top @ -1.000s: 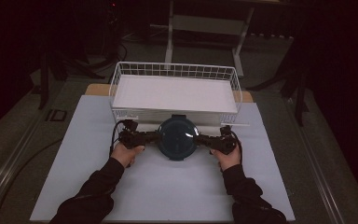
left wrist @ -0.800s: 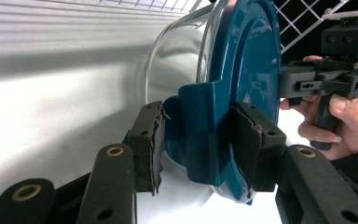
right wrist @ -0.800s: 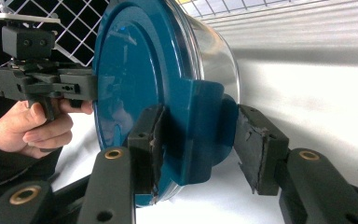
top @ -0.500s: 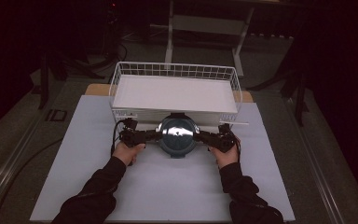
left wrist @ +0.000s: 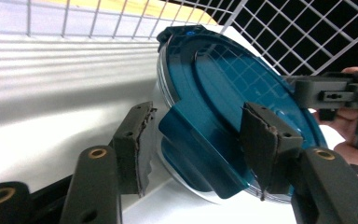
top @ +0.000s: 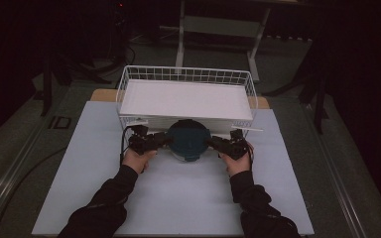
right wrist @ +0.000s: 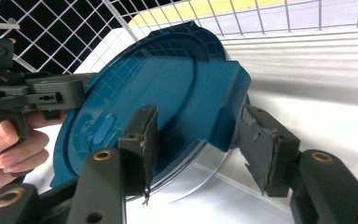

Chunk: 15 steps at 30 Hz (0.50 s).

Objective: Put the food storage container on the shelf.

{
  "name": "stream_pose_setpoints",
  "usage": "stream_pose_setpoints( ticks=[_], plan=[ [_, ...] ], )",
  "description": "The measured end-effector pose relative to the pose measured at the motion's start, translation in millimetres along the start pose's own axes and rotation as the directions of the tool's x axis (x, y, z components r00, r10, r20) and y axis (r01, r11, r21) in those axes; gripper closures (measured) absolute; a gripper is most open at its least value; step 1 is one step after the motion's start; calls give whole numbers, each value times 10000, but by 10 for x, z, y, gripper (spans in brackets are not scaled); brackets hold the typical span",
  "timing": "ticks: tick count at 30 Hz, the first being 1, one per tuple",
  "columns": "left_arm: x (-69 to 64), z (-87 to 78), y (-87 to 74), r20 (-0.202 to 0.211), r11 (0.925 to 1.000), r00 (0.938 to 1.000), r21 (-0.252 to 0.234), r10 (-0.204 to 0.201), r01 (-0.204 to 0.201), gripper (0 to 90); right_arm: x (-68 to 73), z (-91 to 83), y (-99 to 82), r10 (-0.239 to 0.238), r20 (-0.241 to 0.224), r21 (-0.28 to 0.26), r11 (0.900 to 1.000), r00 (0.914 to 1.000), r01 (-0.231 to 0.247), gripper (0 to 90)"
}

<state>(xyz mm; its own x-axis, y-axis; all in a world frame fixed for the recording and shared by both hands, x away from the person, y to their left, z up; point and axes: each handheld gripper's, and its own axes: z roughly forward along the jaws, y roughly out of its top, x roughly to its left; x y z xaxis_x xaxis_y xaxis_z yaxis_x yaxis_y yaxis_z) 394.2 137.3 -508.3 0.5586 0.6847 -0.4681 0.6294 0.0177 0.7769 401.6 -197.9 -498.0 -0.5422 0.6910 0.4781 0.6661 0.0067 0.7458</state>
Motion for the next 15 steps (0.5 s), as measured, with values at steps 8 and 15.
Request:
stream_pose_setpoints(
  ticks=[8, 15],
  plan=[
    [-63, -50, 9, 35, 9989, 9994, 306, 343, -344, 387, 51, -34, -15, -81, -41, -59, 10000, 10000, 81, 390],
    [-148, -203, -57, 807, 9971, 9949, 418, 609, -644, 227, 176, -106, -55, -681, 130, 58, 9977, 9976, 680, 342]
  ],
)
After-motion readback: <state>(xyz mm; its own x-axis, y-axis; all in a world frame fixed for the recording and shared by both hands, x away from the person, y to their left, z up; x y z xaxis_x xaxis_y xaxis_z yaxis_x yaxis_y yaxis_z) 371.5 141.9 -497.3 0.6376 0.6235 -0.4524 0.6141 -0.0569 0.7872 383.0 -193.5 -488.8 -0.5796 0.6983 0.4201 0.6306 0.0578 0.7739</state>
